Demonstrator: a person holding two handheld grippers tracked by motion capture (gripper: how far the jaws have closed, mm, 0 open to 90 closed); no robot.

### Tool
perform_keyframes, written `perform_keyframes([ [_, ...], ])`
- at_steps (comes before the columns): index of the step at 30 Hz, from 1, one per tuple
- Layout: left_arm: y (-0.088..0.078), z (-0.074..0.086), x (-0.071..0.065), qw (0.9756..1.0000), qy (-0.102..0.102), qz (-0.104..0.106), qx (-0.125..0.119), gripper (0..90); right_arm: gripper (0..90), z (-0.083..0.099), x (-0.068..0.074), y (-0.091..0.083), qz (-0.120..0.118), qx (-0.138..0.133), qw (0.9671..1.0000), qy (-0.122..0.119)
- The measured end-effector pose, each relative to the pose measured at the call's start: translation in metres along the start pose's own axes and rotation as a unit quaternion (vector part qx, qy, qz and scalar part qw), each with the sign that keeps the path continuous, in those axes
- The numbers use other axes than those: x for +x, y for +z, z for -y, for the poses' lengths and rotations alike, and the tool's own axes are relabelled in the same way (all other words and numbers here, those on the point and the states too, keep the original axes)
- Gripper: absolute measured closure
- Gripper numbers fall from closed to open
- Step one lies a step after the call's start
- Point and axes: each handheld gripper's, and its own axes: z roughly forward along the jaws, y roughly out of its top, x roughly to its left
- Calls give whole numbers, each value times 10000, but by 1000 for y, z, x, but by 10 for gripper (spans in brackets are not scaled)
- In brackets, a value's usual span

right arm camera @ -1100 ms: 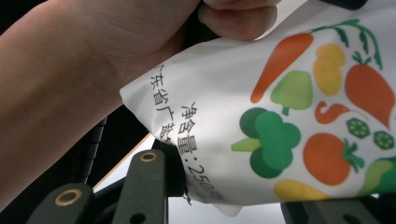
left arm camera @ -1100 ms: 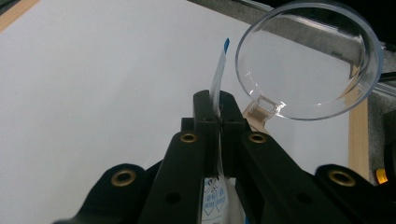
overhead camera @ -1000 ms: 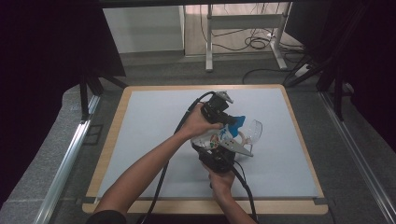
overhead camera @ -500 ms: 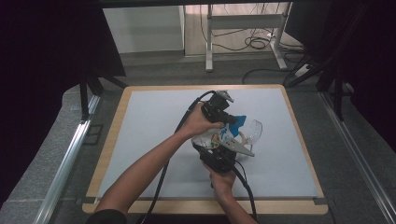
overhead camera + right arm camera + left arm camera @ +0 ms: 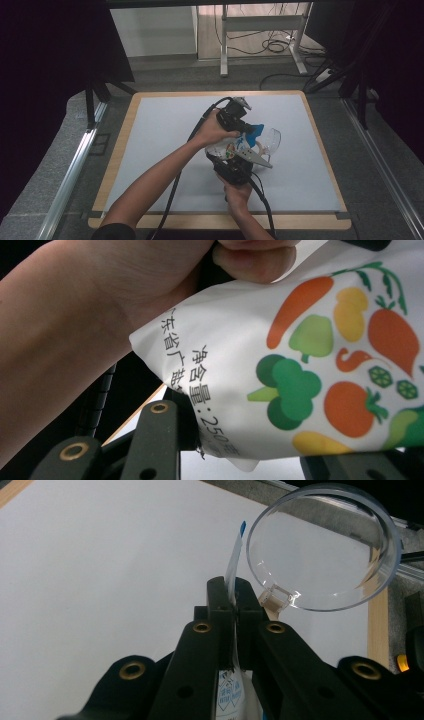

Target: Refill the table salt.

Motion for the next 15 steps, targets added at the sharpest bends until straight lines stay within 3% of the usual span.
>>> perform_keyframes([
  [15, 0, -1, 2, 10000, 21, -41, 27, 895, 644, 0, 0, 4, -1, -49, 10000, 43],
])
